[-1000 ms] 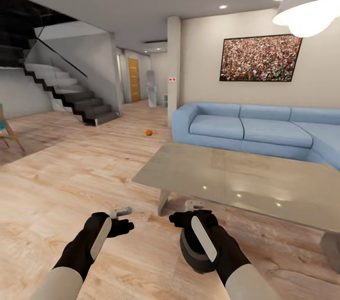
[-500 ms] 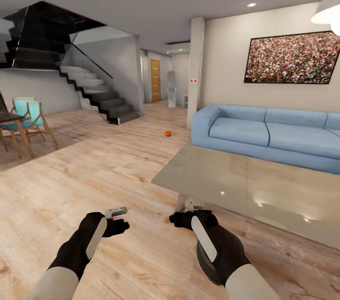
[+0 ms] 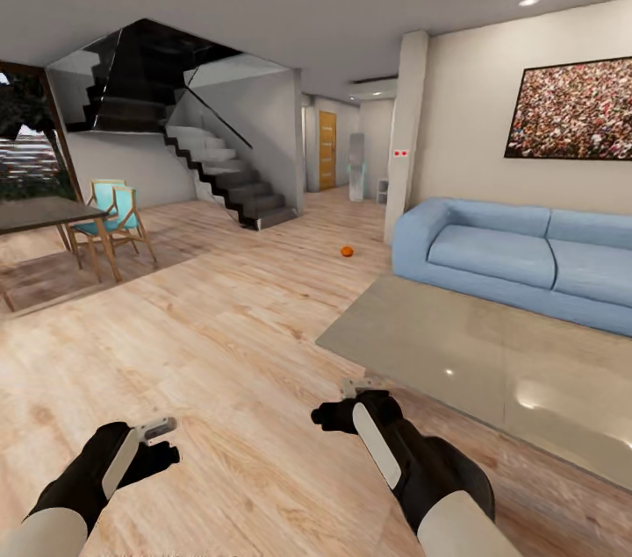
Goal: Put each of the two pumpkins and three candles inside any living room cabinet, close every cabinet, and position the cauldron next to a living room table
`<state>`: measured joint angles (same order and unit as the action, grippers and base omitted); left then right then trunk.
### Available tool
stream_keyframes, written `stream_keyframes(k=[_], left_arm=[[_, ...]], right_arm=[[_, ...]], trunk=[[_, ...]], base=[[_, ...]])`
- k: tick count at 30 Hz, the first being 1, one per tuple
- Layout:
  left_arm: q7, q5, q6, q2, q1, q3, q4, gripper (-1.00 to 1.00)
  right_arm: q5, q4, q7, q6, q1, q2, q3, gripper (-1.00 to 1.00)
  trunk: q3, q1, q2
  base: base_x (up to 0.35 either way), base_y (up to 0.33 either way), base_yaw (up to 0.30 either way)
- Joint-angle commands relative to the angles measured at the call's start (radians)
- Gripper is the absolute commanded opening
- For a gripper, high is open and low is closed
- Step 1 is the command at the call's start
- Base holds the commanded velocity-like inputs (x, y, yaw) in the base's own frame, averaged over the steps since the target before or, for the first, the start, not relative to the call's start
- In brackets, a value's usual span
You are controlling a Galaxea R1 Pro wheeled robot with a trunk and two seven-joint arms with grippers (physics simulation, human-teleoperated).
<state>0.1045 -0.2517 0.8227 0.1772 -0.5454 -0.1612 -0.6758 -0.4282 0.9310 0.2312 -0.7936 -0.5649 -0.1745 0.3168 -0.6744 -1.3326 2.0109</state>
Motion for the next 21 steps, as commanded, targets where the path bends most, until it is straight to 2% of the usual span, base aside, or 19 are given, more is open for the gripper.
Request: stream_keyframes(k=[1, 2, 5, 6, 10, 12, 13, 16, 21], left_arm=[[0.009, -0.011, -0.010, 0.000, 0.001, -0.002, 0.014, 1.00], [0.010, -0.013, -0.071, 0.000, 0.002, -0.005, 0.082, 1.00], [0.010, -0.012, -0.132, 0.001, 0.002, -0.005, 0.166, 1.00], [0.011, -0.012, -0.168, 0.000, 0.002, -0.004, 0.201, 1.00], [0.012, -0.010, -0.234, -0.004, 0.002, -0.001, 0.265, 1.00], [0.012, -0.009, -0.287, -0.006, 0.002, 0.000, 0.308, 1.00], [0.012, -0.008, -0.343, -0.006, 0.002, 0.001, 0.356, 1.00], [0.012, -0.006, -0.436, -0.008, 0.003, 0.002, 0.441, 1.00], [0.012, -0.006, -0.499, -0.010, 0.007, 0.003, 0.485, 1.00]], right_arm=[[-0.009, -0.001, 0.009, -0.008, 0.000, 0.000, 0.002, 1.00], [-0.009, -0.003, 0.010, -0.014, 0.008, 0.000, 0.003, 1.00], [-0.009, -0.006, 0.011, -0.017, 0.019, 0.000, 0.018, 1.00], [-0.009, -0.012, 0.011, -0.012, 0.032, 0.000, 0.037, 1.00], [-0.008, -0.036, 0.011, 0.034, 0.065, 0.000, 0.063, 1.00], [-0.005, -0.084, 0.012, 0.078, 0.073, 0.000, 0.070, 1.00], [-0.004, -0.133, 0.012, 0.125, 0.074, 0.000, 0.087, 1.00], [-0.003, -0.198, 0.013, 0.210, 0.074, 0.000, 0.138, 1.00], [-0.004, -0.265, 0.013, 0.315, 0.072, 0.000, 0.167, 1.00]], trunk=[[0.002, 0.004, -0.007], [0.005, 0.008, -0.014], [0.015, 0.019, -0.035], [0.018, 0.023, -0.042], [0.029, 0.039, -0.070], [0.033, 0.046, -0.084], [0.036, 0.050, -0.091], [0.042, 0.062, -0.112], [0.053, 0.081, -0.147]], base=[[0.000, 0.000, 0.288], [0.000, 0.000, 0.288], [0.000, 0.000, 0.288], [0.000, 0.000, 0.288], [0.000, 0.000, 0.280], [0.000, 0.000, 0.268], [0.000, 0.000, 0.260], [0.000, 0.000, 0.246], [0.000, 0.000, 0.229]])
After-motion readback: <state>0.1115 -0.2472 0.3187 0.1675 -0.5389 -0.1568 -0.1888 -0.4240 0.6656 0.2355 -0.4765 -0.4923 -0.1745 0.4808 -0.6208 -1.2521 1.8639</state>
